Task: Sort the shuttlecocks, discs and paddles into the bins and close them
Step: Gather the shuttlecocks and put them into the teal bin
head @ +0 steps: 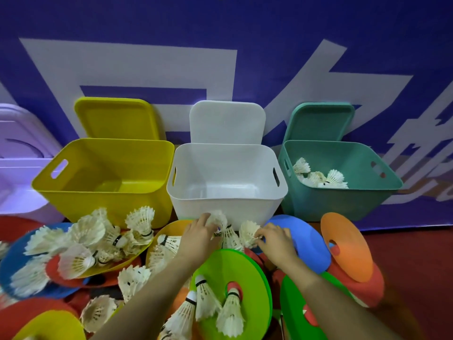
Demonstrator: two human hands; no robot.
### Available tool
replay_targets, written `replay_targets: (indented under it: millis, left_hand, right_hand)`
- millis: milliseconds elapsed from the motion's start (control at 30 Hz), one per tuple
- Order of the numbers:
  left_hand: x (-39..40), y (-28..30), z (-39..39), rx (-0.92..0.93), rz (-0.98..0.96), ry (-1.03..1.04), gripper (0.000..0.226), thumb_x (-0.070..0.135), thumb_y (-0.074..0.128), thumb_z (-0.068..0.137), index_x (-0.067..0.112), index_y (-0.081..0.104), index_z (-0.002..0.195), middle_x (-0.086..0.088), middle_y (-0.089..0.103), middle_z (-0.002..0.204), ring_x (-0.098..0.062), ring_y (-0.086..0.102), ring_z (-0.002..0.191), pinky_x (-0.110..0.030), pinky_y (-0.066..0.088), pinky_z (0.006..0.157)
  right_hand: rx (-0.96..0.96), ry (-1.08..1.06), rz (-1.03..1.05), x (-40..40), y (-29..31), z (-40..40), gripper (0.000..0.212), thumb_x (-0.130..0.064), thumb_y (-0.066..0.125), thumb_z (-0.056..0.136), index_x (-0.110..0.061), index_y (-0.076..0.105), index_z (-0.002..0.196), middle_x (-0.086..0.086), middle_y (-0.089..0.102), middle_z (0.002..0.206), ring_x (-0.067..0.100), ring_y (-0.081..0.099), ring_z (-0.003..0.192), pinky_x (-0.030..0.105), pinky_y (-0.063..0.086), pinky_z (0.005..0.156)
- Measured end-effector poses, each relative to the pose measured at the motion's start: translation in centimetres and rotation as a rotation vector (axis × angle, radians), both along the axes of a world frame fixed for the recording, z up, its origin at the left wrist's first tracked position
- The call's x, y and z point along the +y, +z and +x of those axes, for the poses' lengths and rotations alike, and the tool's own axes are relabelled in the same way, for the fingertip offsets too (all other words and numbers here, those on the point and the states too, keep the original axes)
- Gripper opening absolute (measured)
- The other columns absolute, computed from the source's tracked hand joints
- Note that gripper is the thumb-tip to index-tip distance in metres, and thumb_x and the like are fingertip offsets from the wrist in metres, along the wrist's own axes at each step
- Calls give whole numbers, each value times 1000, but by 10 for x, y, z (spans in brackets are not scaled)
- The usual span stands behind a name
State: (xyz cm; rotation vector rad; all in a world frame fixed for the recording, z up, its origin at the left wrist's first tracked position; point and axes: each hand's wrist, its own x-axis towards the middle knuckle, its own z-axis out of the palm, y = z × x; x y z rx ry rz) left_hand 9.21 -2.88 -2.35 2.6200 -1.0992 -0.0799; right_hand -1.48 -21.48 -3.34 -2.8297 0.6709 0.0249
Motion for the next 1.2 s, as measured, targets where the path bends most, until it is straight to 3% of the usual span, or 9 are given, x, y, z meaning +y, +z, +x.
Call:
replay_targets:
  millis: [100,167,300,400,567,800,1000,1100,1200]
  left_hand:
    - [-2,-6,4,-14,-111,-19,11,14,73,77,4,69,80,-18,61,116,-40,63,85,-40,50,71]
    - [-1,-4,2,-63,-193,-48,12,13,73,75,6,66,70,-18,65,104,-36,65,74,-37,52,61]
    - [-2,14,-10,-182,-388,-87,28,28,50,88,7,64,77,-16,64,105,-30,64,79,-33,51,63]
    - [-13,36,-16,-242,-477,-124,28,30,49,89,8,64,82,-15,63,107,-31,63,84,-35,51,68]
    - [-63,72,-22,-337,-573,-175,25,29,50,89,9,65,84,-14,64,105,-31,63,84,-33,49,69]
    - [-164,102,-24,-370,-603,-165,27,32,49,89,11,65,82,-8,64,103,-26,61,82,-27,45,63]
    - [-260,108,-20,-266,-548,-163,31,30,50,89,3,63,80,-12,61,94,-31,59,72,-34,49,54]
    - [-293,103,-18,-139,-362,-104,35,33,44,95,5,62,105,-12,57,115,-34,57,95,-40,49,75]
    - [-298,93,-18,-177,-207,-52,37,30,48,94,10,53,125,-10,52,128,-31,48,115,-39,41,90]
  right_hand:
    - [-172,-24,27,0,-2,-2,17,-31,51,93,-24,66,98,-4,58,102,17,51,102,26,21,80]
    - [-314,-38,74,0,1,-9,15,-27,54,92,-21,67,97,-3,59,101,17,52,99,23,19,80]
    - [-556,-19,81,-6,14,-27,19,-29,52,92,-17,66,93,-2,59,101,12,49,96,21,21,82]
    - [-681,-14,61,-17,30,-36,30,-35,40,90,-17,64,91,-2,59,101,10,47,95,23,26,83]
    - [-835,-41,14,-55,63,-37,26,-32,44,89,-14,63,91,2,59,98,12,50,94,23,27,82]
    - [-831,-113,-55,-141,96,-38,24,-31,49,88,-14,66,91,2,58,96,17,52,91,29,33,79]
    - [-626,-281,-35,-220,101,-38,16,-18,58,90,-10,67,101,6,56,103,25,54,93,37,38,85]
    - [-555,-329,-62,-248,97,-35,23,-18,55,92,-10,66,111,8,57,111,28,52,102,37,32,87]
    - [-471,-319,-27,-259,91,-34,33,-21,52,93,-15,58,125,6,52,123,26,48,112,36,32,94]
